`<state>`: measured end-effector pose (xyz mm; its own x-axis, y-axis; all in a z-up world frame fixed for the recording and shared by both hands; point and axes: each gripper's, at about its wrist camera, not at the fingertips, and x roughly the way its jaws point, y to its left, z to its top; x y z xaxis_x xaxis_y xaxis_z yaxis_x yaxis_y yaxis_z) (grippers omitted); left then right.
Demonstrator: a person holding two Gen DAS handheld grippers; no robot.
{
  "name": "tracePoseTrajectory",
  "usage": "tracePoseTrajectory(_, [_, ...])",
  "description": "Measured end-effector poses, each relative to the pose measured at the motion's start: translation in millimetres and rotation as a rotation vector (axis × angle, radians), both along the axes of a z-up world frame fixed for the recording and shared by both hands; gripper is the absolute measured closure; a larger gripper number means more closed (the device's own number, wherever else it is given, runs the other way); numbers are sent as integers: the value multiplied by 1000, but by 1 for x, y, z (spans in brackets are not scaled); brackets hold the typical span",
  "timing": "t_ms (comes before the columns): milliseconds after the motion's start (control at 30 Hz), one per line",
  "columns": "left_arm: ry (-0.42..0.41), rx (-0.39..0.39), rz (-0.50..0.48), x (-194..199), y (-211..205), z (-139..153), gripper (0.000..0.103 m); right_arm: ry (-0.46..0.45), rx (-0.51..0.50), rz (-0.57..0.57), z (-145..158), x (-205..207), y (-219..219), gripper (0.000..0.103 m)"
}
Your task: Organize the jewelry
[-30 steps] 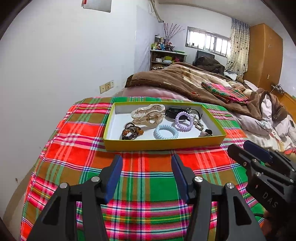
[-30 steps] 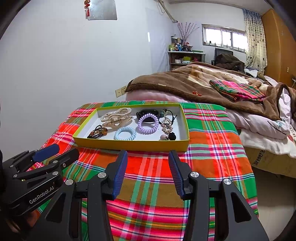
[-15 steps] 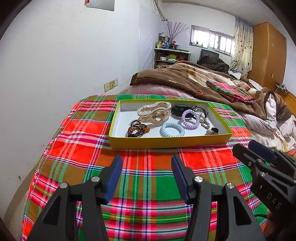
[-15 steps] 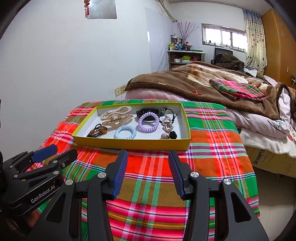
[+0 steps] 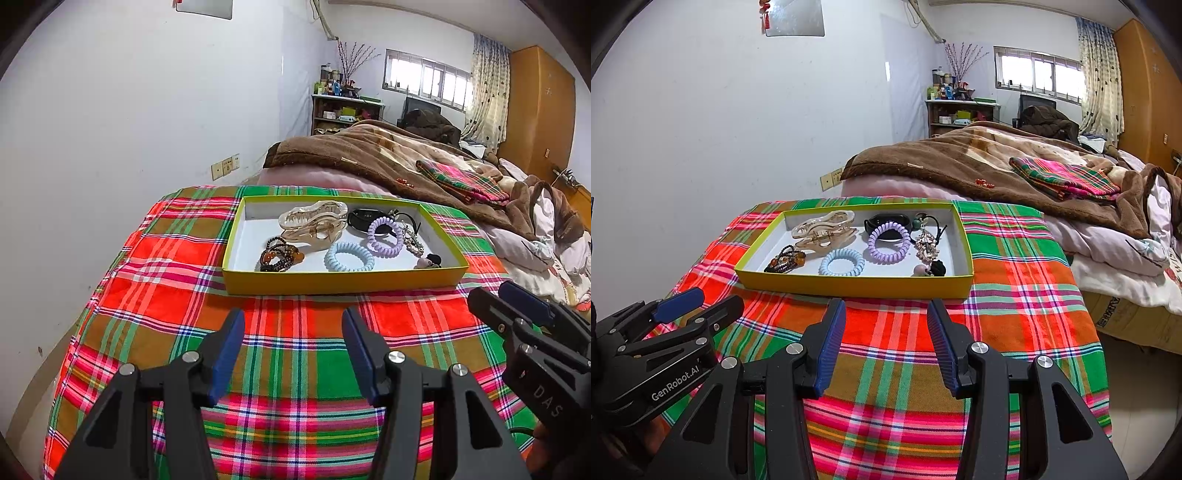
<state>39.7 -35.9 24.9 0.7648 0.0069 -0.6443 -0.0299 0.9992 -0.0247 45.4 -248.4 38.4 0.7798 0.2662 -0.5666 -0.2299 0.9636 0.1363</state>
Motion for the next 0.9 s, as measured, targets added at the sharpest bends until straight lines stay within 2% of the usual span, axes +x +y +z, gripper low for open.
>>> tracePoseTrajectory(900, [-5,4,17,0,2,0,46,1,-1,-1,0,0,1,56])
